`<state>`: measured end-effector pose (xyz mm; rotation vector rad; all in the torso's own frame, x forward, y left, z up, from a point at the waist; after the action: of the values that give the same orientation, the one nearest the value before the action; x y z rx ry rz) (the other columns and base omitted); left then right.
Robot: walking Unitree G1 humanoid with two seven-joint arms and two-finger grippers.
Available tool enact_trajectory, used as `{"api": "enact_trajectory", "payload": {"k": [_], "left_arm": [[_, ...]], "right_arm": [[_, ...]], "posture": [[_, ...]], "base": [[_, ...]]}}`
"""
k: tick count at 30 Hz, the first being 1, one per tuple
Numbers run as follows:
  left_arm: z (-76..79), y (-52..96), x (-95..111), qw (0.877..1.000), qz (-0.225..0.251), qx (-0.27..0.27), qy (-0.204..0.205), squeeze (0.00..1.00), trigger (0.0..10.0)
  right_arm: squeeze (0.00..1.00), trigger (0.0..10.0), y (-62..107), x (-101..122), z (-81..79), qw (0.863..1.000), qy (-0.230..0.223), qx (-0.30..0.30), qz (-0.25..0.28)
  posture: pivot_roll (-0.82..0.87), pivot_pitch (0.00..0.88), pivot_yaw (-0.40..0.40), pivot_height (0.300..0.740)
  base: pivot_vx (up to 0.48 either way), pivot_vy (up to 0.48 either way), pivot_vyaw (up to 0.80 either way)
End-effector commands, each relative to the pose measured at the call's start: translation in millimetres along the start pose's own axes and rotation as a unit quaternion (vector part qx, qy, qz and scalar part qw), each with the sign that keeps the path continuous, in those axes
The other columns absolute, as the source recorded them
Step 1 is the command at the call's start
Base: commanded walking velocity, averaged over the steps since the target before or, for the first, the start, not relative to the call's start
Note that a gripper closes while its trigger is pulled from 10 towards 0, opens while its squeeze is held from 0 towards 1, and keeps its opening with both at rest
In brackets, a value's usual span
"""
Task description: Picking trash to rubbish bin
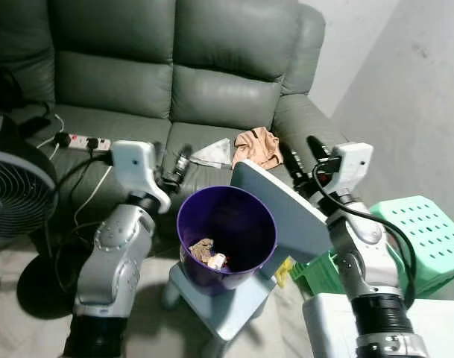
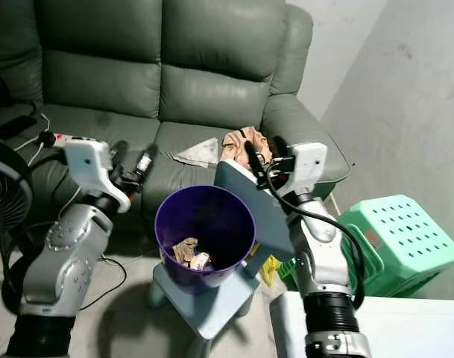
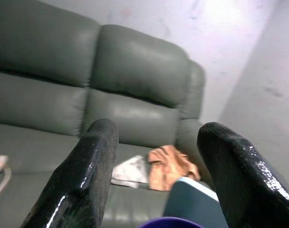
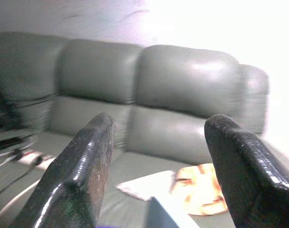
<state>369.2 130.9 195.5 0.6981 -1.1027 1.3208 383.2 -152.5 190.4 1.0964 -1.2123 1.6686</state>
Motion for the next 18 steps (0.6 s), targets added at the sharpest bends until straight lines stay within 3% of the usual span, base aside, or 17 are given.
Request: {"api": "enact_trajectory", "payload": {"k": [1,7,11,18], "left_arm": [[-8.0,-4.7,-5.2,1.000,-0.006,0.022,-0.007,0.00,10.0],[-21.7,-6.6,-7.0,0.999,0.011,0.038,-0.003,0.00,10.0],[-35.3,0.5,-20.4,0.998,0.006,0.058,-0.007,0.00,10.0],[-47.4,9.0,-28.9,0.997,0.008,0.069,-0.023,0.00,10.0]], "right_arm": [[0.00,10.0,11.4,-7.1,19.9,0.999,0.011,-0.044,-0.014],[0.00,10.0,28.0,-27.4,26.2,0.994,0.033,-0.085,-0.052],[0.00,10.0,40.2,-42.6,29.5,0.990,0.046,-0.112,-0.076],[0.00,10.0,52.4,-55.1,18.2,0.989,0.039,-0.104,-0.092]], "posture": [[0.05,0.000,-0.136,0.740],[0.04,0.000,-0.113,0.740],[0.04,0.000,-0.103,0.740],[0.05,0.000,-0.108,0.740]], "base": [[0.000,0.000,0.00],[0.000,0.000,0.00],[0.000,0.000,0.00],[0.000,0.000,0.00]]}}
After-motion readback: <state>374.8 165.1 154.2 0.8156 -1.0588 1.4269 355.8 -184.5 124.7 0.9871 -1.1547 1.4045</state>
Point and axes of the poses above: a point about 5 cm out from each wrist's last joint towards the gripper, its own y axis pointing back from the gripper into the wrist, its own x axis along the axis of the wrist's last joint, z = x × y, the point moved 5 cm from there along -y, pointing out of the wrist towards the gripper, and after that the axes turned 14 degrees about y, right-handed, at the moved point
